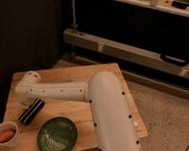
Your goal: Push the eraser across the table
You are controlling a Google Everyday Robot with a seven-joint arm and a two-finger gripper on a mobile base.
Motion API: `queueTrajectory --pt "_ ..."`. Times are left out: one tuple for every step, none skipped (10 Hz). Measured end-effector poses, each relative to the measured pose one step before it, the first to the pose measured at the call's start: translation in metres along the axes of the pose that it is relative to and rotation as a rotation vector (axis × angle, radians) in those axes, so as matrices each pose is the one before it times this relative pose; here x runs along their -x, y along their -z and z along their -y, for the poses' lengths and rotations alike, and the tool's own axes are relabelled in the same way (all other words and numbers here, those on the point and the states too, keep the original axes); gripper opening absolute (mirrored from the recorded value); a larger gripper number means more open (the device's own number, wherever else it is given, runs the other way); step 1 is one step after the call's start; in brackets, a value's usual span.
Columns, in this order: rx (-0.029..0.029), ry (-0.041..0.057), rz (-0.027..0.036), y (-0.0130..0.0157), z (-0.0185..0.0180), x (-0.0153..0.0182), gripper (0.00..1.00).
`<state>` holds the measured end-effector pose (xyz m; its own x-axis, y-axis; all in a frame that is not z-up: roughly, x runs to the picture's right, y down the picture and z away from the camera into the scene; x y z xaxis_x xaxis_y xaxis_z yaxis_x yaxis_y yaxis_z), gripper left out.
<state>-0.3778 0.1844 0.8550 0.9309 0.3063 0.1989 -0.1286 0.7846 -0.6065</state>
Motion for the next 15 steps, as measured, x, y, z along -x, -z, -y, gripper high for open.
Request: queueTrajectory --pt "0.00038 -0.00046 0.00027 0.00009 0.00005 0.00005 0.04" --pt "0.00022 -0.00017 0.00114 0.00028 0.00006 0.00054 0.04" --pt "-0.00059 0.00054 0.00052 0.00030 0.00016 0.00031 0.06" --pt "-0.00109 0.00130 0.00022 0.00029 -0.00008 0.00036 0.12" --pt "-0.00312 0.00365 -0.00287 0.00011 0.00004 0.00027 0.15" --pt "-0.00119 0.00624 -0.01661 -0.00009 -0.00192 0.00150 0.15" --pt "0.00145 0.00507 -0.01540 -0.00041 -0.00258 0.00191 0.15" --pt "0.00263 -0.00032 -0.01544 0.00005 -0.00241 0.00049 0.15" --pt "0.00016 -0.01080 -0.01985 0.00156 -0.00166 -0.00647 0.15" --pt "-0.00204 -0.01902 -0.01630 0.00343 0.00014 -0.01289 0.15" --pt "-0.00266 -0.01715 -0.00922 0.00319 -0.00013 -0.01168 0.15" --pt "-0.00711 -0.03143 -0.01019 0.00812 0.00110 -0.02065 0.15" --pt "-0.01025 -0.02042 0.01030 0.00880 0.00243 -0.01120 0.15" --pt "-0.01331 -0.02496 0.01830 0.01171 0.00462 -0.01300 0.15" --pt "-0.01336 -0.01580 0.01634 0.00828 0.00781 -0.01031 0.15"
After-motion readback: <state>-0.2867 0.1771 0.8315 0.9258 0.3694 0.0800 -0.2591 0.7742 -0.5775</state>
